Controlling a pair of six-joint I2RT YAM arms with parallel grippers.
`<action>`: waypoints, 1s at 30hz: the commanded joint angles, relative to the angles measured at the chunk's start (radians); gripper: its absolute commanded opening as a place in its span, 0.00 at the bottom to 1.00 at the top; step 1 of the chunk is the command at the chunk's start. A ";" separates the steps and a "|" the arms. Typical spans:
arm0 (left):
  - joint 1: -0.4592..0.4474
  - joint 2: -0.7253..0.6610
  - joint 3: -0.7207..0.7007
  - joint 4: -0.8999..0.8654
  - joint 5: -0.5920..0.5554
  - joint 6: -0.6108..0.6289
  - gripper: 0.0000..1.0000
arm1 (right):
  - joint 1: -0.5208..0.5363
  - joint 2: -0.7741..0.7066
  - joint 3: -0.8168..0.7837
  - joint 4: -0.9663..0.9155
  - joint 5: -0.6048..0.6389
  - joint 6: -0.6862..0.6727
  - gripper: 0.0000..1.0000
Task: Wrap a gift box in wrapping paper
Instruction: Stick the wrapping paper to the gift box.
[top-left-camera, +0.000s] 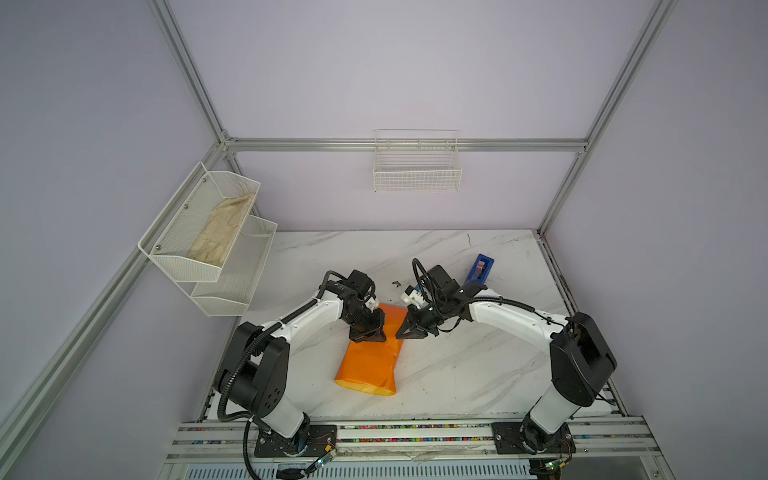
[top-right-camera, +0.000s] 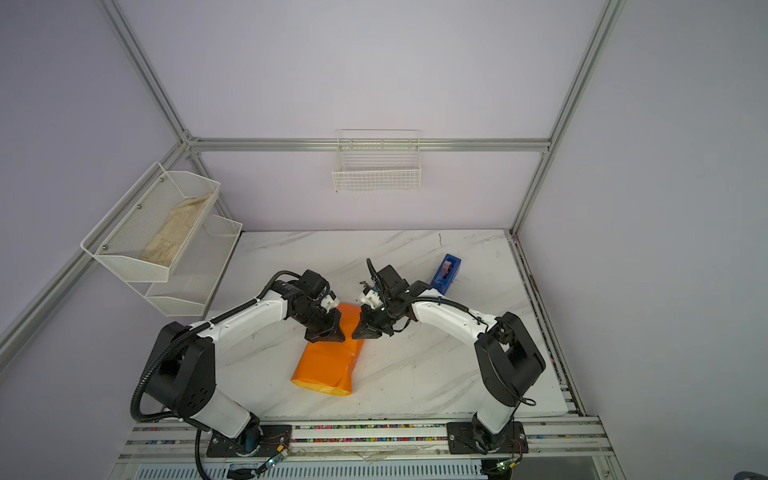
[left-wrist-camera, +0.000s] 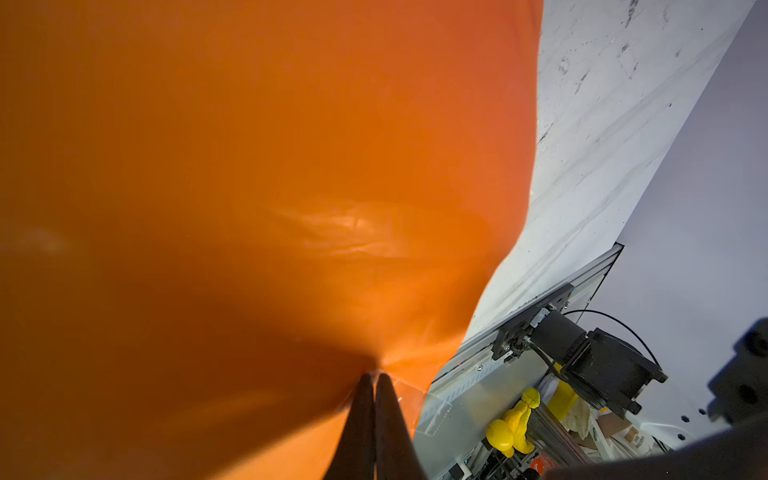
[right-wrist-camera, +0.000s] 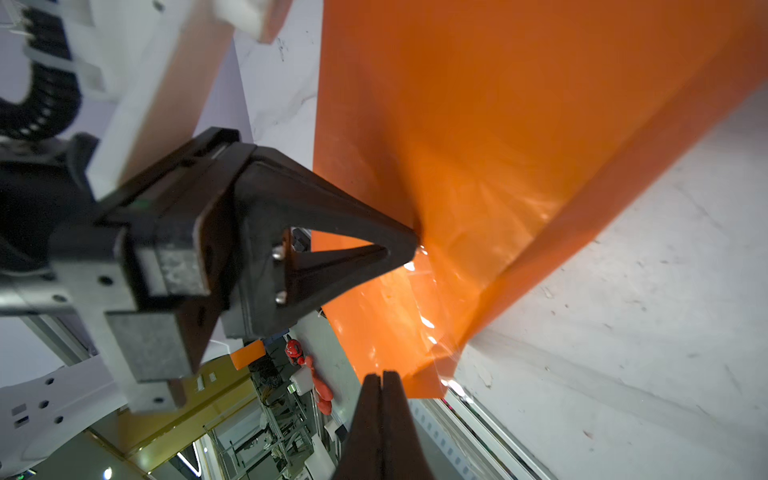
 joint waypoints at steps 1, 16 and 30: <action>-0.001 0.051 -0.032 -0.073 -0.109 0.015 0.07 | 0.032 0.072 0.019 0.111 -0.016 0.072 0.00; -0.001 0.052 -0.030 -0.091 -0.115 0.025 0.07 | 0.053 0.049 -0.074 -0.076 0.120 -0.023 0.00; 0.001 0.050 -0.027 -0.098 -0.116 0.027 0.07 | 0.069 -0.107 -0.088 -0.067 0.103 0.049 0.00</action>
